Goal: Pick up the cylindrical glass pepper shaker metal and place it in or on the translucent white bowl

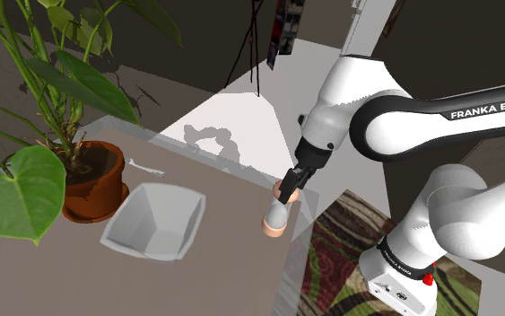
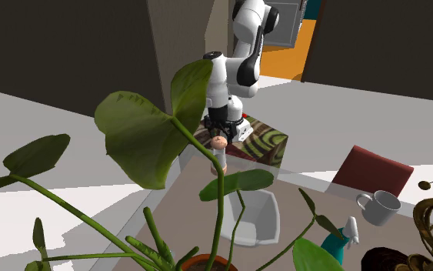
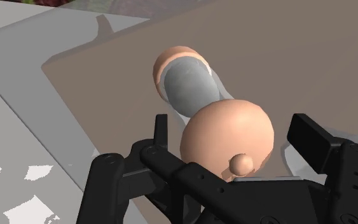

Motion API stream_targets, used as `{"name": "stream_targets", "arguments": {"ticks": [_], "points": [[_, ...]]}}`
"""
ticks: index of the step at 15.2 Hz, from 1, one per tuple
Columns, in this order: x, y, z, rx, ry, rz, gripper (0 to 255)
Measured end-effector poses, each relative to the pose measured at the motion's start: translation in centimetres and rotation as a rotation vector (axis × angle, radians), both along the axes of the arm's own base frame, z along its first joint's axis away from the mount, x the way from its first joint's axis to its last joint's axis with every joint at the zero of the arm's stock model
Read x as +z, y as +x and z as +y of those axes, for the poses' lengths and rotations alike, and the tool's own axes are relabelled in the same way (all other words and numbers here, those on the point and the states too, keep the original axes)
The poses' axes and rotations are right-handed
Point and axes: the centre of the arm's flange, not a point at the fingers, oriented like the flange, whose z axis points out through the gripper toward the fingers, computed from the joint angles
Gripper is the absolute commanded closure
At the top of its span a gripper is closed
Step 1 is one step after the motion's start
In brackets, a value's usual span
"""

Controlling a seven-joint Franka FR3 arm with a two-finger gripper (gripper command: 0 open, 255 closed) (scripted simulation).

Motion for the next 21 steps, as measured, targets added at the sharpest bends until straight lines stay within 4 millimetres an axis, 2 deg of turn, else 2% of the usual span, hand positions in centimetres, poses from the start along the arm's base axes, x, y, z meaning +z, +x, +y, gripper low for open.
{"name": "stream_targets", "arguments": {"ticks": [3,4,14,21], "points": [[0.0,0.0,0.0,0.0,0.0,0.0,0],[0.0,0.0,0.0,0.0,0.0,0.0,255],[0.0,0.0,0.0,0.0,0.001,-0.001,255],[3.0,0.0,0.1,0.0,0.0,0.0,255]]}}
